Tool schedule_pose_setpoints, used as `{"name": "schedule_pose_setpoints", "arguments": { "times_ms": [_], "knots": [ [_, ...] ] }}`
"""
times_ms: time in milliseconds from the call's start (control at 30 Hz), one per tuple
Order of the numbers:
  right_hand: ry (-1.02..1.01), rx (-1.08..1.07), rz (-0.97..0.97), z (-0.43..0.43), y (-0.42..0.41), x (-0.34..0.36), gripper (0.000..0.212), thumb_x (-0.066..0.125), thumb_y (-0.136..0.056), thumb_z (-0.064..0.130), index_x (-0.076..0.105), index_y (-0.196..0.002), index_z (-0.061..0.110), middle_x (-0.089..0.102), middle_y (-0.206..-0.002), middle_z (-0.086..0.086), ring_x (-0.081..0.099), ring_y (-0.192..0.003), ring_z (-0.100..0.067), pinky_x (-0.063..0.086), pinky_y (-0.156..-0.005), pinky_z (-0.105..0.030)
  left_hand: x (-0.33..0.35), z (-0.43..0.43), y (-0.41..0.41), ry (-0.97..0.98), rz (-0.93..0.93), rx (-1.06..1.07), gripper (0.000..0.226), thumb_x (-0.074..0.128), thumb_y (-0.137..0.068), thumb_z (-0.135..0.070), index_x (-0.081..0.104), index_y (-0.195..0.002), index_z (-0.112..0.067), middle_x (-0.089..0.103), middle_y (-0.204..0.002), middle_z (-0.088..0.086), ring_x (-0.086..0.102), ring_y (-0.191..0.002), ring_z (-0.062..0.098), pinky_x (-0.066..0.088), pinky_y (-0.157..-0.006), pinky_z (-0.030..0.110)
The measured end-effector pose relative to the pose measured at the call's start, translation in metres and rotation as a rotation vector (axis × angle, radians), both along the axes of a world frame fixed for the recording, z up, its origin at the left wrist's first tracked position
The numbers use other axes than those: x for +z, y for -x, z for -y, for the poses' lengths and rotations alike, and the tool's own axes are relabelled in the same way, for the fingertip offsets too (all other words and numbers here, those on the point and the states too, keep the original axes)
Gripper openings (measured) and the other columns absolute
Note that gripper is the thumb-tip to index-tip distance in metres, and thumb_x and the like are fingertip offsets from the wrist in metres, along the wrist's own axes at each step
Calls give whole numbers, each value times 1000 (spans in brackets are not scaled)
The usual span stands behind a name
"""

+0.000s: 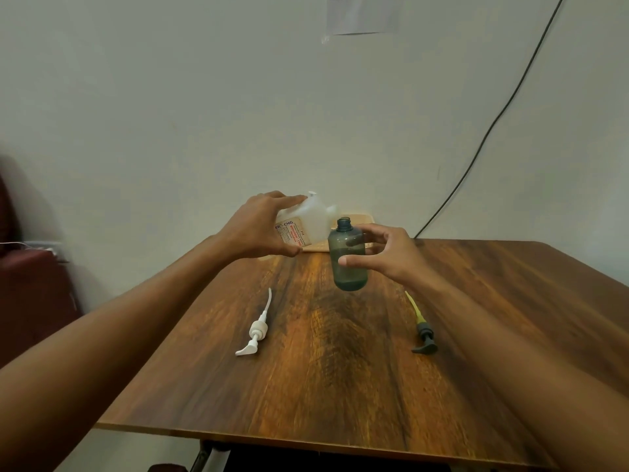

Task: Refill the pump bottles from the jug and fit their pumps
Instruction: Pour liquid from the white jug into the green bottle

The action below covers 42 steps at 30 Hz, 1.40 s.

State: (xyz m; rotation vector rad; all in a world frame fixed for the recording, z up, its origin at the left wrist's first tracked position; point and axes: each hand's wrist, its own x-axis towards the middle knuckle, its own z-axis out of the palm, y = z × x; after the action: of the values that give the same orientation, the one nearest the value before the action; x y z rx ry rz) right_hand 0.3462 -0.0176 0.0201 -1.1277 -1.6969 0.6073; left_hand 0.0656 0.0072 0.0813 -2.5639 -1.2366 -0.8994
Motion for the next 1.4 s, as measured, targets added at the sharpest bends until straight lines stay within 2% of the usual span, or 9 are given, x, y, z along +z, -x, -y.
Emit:
{"name": "schedule_pose_setpoints", "arguments": {
  "times_ms": [67,233,467,633,833,1033,1133,1267,1400],
  "knots": [
    [1,3,1,1,1,1,98,92,-50,64,66,-139,34,67,-114,26,63,-104,2,56,-72,-14,0,0,1,3,-13,5,95,90,-70,-44,47,-153,-24,64,-122,2,58,-109,19,55,-90,37],
    [4,1,4,2,3,0,95,92,-52,59,65,-139,33,63,-108,31,63,-100,3,55,-71,-13,-2,-2,2,11,-33,18,96,89,-72,-45,45,-154,-25,63,-125,2,57,-111,19,55,-92,39],
    [16,28,-5,1,4,-5,92,93,-52,55,66,-138,33,65,-108,30,63,-101,3,56,-74,-14,-1,-5,6,-22,-77,33,97,88,-70,-48,45,-154,-25,62,-127,2,54,-113,21,51,-96,39],
    [33,29,-11,4,5,-7,67,94,-52,55,65,-112,51,66,-101,36,64,-95,9,54,-67,-7,-1,-7,9,-39,-107,42,98,87,-70,-50,44,-155,-27,61,-131,1,52,-116,20,51,-95,39],
    [63,34,-17,6,8,-8,50,95,-53,54,66,-93,64,63,-91,55,60,-90,30,49,-64,-1,1,-8,9,-51,-134,66,99,87,-70,-49,42,-156,-28,59,-135,1,50,-119,20,52,-95,41],
    [61,44,-6,6,7,-9,54,97,-63,42,64,-101,61,63,-91,54,59,-90,30,49,-64,0,2,-8,8,-69,-158,67,99,86,-70,-50,42,-156,-28,58,-136,1,49,-118,20,52,-93,40],
    [37,35,-3,4,4,-12,56,98,-67,37,65,-107,57,63,-103,42,62,-93,17,51,-65,-3,3,-9,7,-83,-168,65,99,86,-70,-52,42,-156,-29,58,-136,0,49,-118,19,51,-91,37],
    [21,27,0,0,3,-16,74,98,-69,35,66,-136,35,62,-119,23,59,-102,8,52,-76,-11,3,-9,7,-95,-185,69,98,85,-71,-53,41,-156,-30,58,-137,-1,48,-117,18,50,-91,34],
    [23,17,-1,1,3,-17,77,98,-69,33,65,-139,28,63,-121,17,59,-102,5,51,-80,-16,4,-10,7,-104,-204,69,98,84,-71,-52,41,-156,-31,58,-136,-1,48,-116,18,49,-90,33]
  ]
}}
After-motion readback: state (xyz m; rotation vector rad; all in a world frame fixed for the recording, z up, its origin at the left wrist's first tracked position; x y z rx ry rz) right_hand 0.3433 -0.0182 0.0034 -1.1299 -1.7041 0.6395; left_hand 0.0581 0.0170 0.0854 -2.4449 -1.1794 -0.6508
